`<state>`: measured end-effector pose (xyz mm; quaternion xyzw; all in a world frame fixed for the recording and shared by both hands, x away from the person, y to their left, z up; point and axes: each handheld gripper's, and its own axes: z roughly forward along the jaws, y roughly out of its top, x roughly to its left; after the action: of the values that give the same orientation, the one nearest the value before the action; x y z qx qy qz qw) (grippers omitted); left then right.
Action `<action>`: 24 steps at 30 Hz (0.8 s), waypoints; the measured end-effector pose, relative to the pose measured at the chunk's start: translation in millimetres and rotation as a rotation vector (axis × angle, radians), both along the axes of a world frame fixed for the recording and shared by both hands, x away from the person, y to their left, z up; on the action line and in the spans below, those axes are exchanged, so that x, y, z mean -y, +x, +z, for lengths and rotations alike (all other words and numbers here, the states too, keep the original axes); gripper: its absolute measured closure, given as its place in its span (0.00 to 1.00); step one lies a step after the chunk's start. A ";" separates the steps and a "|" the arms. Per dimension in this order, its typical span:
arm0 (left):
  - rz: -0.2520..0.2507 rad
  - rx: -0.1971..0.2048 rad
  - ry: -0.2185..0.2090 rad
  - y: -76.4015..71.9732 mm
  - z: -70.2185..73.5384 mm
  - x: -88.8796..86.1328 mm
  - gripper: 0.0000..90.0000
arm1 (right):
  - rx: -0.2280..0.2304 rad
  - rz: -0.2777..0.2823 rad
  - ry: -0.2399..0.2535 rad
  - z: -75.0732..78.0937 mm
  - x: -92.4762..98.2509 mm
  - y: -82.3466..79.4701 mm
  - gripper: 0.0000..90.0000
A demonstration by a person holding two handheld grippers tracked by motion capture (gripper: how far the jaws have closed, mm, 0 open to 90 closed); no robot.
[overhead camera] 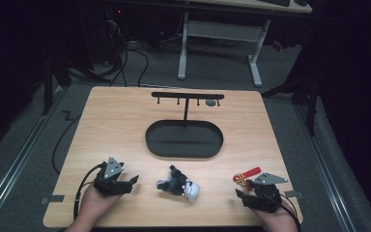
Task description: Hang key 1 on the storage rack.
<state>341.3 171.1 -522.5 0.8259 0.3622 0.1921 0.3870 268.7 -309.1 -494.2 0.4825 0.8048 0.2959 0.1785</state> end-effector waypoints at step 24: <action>-0.034 -0.010 0.015 -0.4 -1.0 4.1 0.29 | -0.156 0.029 -0.164 42.1 20.6 7.5 0.54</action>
<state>340.9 166.9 -523.5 0.8358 0.3486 0.1838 0.3823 276.2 -329.8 -452.1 0.4761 0.8447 0.1931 0.1500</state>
